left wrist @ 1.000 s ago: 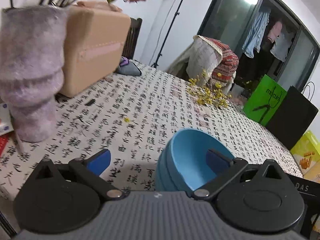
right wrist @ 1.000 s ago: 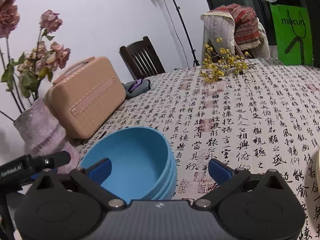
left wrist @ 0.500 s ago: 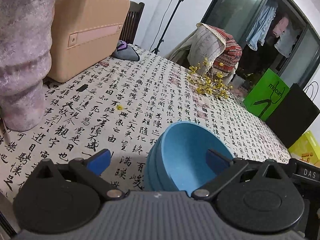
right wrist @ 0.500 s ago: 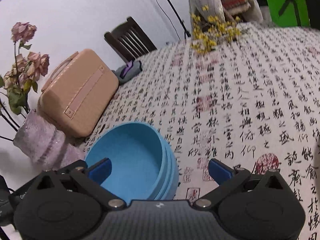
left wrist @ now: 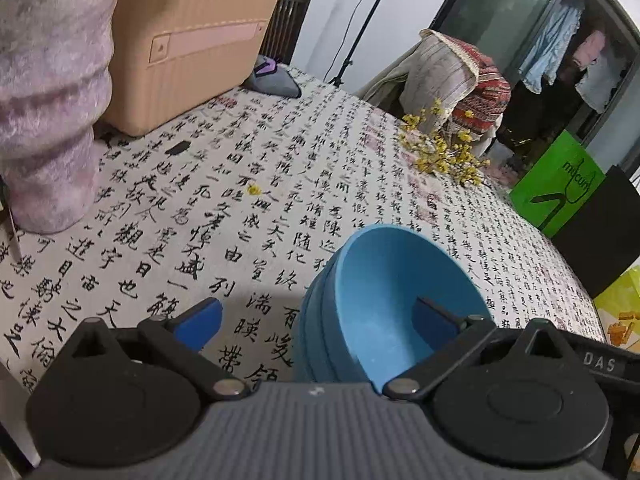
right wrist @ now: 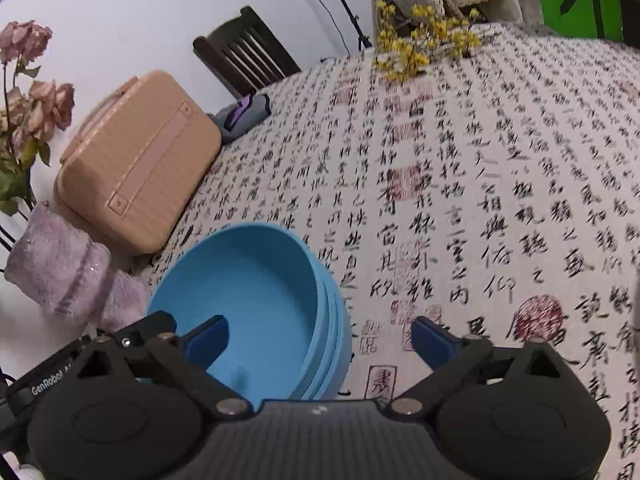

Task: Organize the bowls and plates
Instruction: 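Close both grippers on the stacked bowls' rim and lift the stack, then carry the stacked blue bowls with both grippers toward the cream plates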

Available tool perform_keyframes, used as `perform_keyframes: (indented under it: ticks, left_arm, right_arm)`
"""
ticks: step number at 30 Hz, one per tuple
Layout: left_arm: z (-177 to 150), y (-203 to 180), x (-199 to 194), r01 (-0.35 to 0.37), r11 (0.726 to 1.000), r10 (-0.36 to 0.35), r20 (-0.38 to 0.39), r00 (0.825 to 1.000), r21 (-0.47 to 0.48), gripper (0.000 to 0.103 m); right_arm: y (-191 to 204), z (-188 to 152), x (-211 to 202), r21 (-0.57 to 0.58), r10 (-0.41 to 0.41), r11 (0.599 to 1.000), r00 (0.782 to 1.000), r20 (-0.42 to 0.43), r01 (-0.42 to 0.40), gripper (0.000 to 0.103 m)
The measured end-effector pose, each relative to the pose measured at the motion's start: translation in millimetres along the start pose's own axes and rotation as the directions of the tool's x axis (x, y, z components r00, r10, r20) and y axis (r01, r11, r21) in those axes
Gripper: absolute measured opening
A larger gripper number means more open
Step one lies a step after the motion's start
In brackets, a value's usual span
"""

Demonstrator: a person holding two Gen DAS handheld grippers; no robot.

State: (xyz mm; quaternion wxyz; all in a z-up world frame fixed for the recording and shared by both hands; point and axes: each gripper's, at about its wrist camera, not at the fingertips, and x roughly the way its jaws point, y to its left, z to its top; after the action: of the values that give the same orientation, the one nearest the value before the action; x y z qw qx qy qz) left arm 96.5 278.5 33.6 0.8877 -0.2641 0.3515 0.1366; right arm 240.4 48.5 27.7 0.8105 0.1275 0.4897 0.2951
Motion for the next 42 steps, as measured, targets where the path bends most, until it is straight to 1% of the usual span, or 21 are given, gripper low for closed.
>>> perform_keyframes:
  ticks: [4, 6, 7, 9, 13, 15, 17, 21, 24, 26, 29, 31, 32, 36, 42]
  left_arm:
    - [-2, 1, 7, -0.014, 1.000, 0.014, -0.016, 1.000, -0.006, 0.102]
    - [-2, 2, 10, -0.020, 1.000, 0.020, -0.021, 1.000, -0.013, 0.101]
    - [-3, 2, 11, -0.023, 1.000, 0.022, -0.024, 0.999, -0.015, 0.099]
    - [-3, 2, 15, -0.023, 1.000, 0.022, -0.034, 0.999, -0.017, 0.096]
    - [-4, 2, 22, -0.019, 0.999, 0.017, -0.052, 0.998, -0.026, 0.089]
    - [-6, 2, 25, -0.005, 1.000, 0.003, -0.066, 0.998, -0.027, 0.087]
    - [-7, 1, 28, 0.002, 1.000, -0.004, -0.077, 0.997, -0.029, 0.080]
    - [-8, 1, 32, 0.013, 0.999, -0.016, -0.088, 0.996, -0.034, 0.074]
    - [-9, 0, 33, 0.025, 0.999, -0.028, -0.097, 0.995, -0.034, 0.070]
    - [-9, 0, 35, 0.033, 0.999, -0.037, -0.104, 0.994, -0.035, 0.062]
    - [-9, 1, 37, 0.047, 0.998, -0.051, -0.112, 0.992, -0.040, 0.053]
    - [-10, 1, 38, 0.049, 0.998, -0.053, -0.114, 0.992, -0.041, 0.051]
    - [-10, 1, 38, 0.051, 0.998, -0.055, -0.115, 0.992, -0.041, 0.048]
    - [-10, 0, 38, 0.049, 0.998, -0.053, -0.113, 0.992, -0.035, 0.047]
    - [-11, -1, 38, 0.042, 0.999, -0.045, -0.107, 0.993, -0.035, 0.046]
  right_arm:
    - [-1, -3, 11, 0.013, 0.012, 1.000, 1.000, -0.016, -0.011, 0.090]
    - [-1, -3, 16, 0.015, 0.018, 1.000, 1.000, -0.025, -0.018, 0.086]
    - [0, -4, 18, 0.014, 0.020, 1.000, 0.999, -0.028, -0.020, 0.084]
    - [0, -4, 21, 0.013, 0.017, 1.000, 0.999, -0.032, -0.017, 0.083]
    - [-1, -4, 29, 0.027, 0.016, 1.000, 0.999, -0.048, -0.015, 0.077]
    - [-2, -5, 34, 0.039, 0.020, 0.999, 0.998, -0.059, -0.017, 0.077]
    - [-4, -5, 37, 0.052, 0.019, 0.999, 0.997, -0.068, -0.015, 0.075]
    - [-6, -7, 43, 0.069, 0.026, 0.997, 0.996, -0.080, -0.020, 0.069]
    - [-5, -8, 47, 0.080, 0.032, 0.996, 0.996, -0.087, -0.025, 0.061]
    - [-6, -9, 48, 0.087, 0.037, 0.996, 0.995, -0.089, -0.029, 0.054]
    - [-7, -10, 50, 0.097, 0.036, 0.995, 0.995, -0.089, -0.028, 0.051]
    - [-7, -11, 51, 0.107, 0.038, 0.994, 0.995, -0.089, -0.028, 0.049]
    - [-8, -11, 52, 0.112, 0.040, 0.993, 0.995, -0.092, -0.030, 0.048]
    - [-12, -14, 53, 0.125, 0.046, 0.992, 0.994, -0.101, -0.033, 0.046]
    - [-15, -16, 51, 0.146, 0.053, 0.988, 0.994, -0.091, -0.039, 0.044]
